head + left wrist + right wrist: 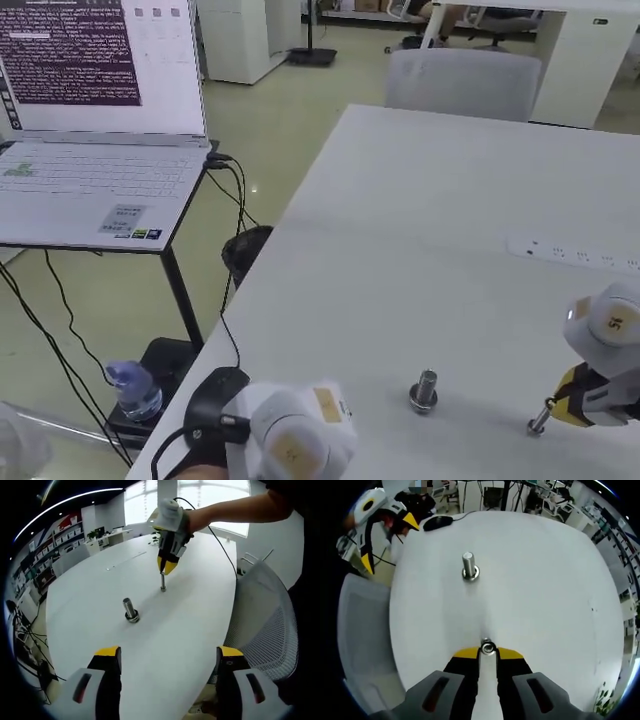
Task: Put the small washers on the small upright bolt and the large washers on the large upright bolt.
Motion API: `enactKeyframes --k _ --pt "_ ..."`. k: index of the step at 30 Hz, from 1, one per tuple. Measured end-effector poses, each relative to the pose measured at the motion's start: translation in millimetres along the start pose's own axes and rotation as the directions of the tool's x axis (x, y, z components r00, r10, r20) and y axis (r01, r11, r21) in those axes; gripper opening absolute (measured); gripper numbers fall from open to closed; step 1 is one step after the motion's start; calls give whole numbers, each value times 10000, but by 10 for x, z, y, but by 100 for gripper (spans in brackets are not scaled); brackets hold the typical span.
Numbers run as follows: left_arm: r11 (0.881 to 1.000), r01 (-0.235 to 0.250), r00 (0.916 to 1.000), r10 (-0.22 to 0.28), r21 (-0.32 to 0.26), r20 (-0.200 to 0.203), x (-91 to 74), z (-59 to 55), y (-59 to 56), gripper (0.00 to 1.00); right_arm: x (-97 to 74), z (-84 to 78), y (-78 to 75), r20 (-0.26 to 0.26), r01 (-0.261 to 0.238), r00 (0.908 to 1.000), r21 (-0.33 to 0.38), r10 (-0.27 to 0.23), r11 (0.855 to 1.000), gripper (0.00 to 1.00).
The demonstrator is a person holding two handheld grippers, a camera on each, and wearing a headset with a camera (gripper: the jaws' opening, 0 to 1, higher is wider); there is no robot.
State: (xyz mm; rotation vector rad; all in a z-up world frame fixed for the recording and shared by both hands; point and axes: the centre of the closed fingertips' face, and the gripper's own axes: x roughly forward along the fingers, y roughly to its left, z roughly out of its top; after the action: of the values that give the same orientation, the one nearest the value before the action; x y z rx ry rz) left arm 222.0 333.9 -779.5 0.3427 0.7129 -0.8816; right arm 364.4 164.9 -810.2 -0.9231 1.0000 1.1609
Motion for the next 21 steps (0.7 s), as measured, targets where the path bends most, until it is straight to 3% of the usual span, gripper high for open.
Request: enactKeyframes --k 21 --pt "9999 56 9999 -57 -86 -135 23 -44 13 78 219 -40 -21 -400 -172 9991 -436 155 9989 13"
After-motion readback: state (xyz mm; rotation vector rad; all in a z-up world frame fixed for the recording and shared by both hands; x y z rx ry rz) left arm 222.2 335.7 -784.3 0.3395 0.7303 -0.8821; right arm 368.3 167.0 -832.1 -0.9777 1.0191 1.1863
